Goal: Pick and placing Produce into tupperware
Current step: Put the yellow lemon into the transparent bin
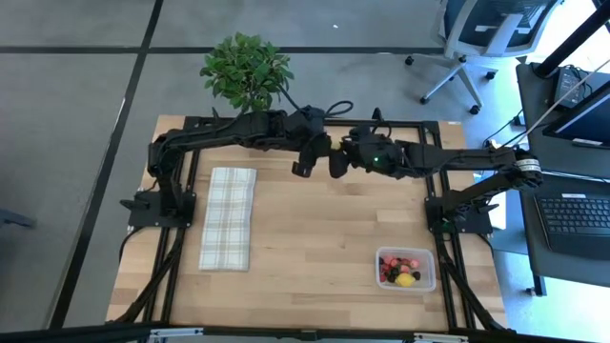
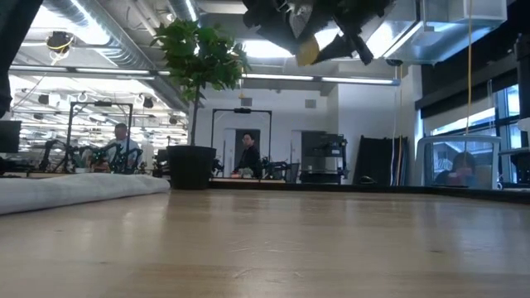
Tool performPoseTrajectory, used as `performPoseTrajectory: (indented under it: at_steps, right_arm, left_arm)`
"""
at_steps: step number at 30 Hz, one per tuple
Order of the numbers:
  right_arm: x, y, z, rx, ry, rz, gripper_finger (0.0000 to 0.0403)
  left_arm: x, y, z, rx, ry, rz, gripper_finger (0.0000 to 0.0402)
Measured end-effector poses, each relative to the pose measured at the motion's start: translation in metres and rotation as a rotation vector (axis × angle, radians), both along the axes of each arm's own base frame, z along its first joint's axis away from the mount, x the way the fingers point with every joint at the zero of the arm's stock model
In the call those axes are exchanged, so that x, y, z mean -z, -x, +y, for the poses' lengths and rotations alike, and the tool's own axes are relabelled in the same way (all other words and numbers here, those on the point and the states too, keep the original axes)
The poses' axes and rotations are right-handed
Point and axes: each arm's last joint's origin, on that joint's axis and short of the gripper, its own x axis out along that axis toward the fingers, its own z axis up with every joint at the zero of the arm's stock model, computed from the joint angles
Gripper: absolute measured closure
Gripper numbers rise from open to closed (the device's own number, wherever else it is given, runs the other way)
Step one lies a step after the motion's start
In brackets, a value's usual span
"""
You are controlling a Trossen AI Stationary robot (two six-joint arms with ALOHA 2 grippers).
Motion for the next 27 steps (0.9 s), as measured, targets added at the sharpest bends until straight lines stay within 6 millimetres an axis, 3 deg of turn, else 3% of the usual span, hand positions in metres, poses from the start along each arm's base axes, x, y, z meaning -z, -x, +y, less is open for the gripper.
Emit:
performPoseTrajectory:
  at_steps: [7, 10, 18, 23, 27]
  right_arm:
    - [0.022, 0.012, 0.009, -0.197, -0.257, 0.229, 0.019]
    - [0.02, 0.021, 0.021, -0.297, -0.401, 0.342, 0.019]
    - [0.007, 0.052, 0.077, -0.244, -0.801, 0.616, 0.019]
    - [0.005, 0.072, 0.125, -0.084, -0.99, 0.719, 0.019]
    - [0.006, 0.086, 0.162, 0.052, -1.094, 0.732, 0.019]
  left_arm:
    - [0.006, 0.018, 0.005, -0.077, 0.023, 0.15, 0.0174]
    - [0.01, 0.029, 0.009, -0.14, 0.106, 0.227, 0.0174]
    - [0.052, 0.039, 0.021, -0.085, 0.561, 0.306, 0.0174]
    - [0.096, 0.034, 0.017, -0.023, 0.661, 0.298, 0.0174]
    - [0.125, 0.025, 0.004, 0.055, 0.676, 0.238, 0.0174]
